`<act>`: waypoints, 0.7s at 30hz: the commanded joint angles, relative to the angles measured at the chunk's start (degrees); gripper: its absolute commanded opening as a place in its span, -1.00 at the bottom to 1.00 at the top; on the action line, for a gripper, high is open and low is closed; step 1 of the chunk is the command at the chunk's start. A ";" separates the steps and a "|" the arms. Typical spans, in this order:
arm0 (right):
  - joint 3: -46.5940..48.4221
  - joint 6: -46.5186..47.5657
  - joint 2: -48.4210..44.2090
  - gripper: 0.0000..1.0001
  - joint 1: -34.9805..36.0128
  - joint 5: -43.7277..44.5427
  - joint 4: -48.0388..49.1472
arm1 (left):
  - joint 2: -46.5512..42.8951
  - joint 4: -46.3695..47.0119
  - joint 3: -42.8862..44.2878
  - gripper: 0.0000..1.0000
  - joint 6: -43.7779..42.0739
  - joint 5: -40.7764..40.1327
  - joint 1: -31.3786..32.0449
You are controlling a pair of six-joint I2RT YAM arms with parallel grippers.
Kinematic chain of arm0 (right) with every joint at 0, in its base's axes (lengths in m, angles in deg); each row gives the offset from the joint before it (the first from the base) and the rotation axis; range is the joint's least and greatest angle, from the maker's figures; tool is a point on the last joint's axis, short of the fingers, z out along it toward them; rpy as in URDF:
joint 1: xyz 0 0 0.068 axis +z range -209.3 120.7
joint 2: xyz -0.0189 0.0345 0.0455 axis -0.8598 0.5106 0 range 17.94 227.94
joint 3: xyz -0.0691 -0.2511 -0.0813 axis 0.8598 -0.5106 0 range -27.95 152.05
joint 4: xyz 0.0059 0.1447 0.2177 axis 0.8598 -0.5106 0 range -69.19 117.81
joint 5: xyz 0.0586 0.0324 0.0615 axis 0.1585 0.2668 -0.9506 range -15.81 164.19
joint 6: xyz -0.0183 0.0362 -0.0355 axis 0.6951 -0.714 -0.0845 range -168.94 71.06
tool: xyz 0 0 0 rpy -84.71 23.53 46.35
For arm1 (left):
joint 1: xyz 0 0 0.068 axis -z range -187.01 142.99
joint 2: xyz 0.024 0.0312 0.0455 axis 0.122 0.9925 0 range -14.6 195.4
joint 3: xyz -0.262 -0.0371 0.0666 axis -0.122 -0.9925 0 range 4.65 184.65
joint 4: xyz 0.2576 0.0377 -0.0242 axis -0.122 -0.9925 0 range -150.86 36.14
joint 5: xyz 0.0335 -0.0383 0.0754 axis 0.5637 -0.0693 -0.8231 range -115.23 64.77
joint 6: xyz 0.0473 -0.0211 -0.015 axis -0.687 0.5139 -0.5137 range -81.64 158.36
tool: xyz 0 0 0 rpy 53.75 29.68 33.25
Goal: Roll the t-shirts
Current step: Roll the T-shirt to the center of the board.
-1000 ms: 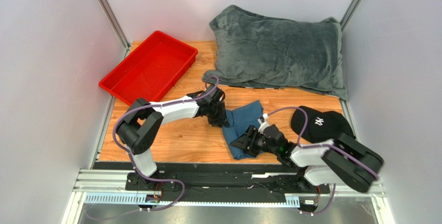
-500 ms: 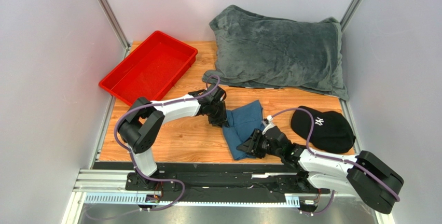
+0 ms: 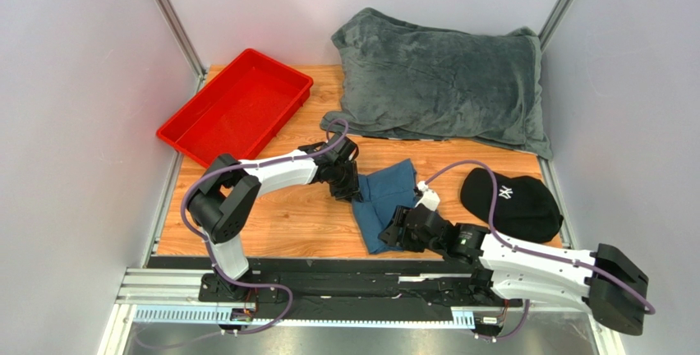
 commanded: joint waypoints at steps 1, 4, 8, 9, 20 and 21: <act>10.88 2.99 -0.47 0.24 8.03 18.79 -23.45 | 0.86 -5.36 0.32 -0.46 -0.31 -3.66 0.45; 19.84 3.17 8.54 0.25 14.10 27.66 -30.39 | 0.59 -8.07 0.67 -0.46 0.65 -4.19 0.45; 32.14 3.17 23.60 0.30 21.22 39.51 -39.02 | 1.47 -14.93 3.65 -0.47 1.18 -6.65 0.81; 34.89 3.17 27.11 0.31 23.67 41.20 -40.78 | 1.12 -15.81 3.92 -0.47 1.27 -7.44 0.98; 59.61 7.91 58.77 0.43 31.60 54.31 -54.68 | -0.46 -18.81 5.15 -0.52 -0.40 -7.27 1.24; 61.09 8.26 61.65 0.44 31.86 54.49 -55.03 | -0.29 -18.81 5.24 -0.52 -0.57 -7.27 1.25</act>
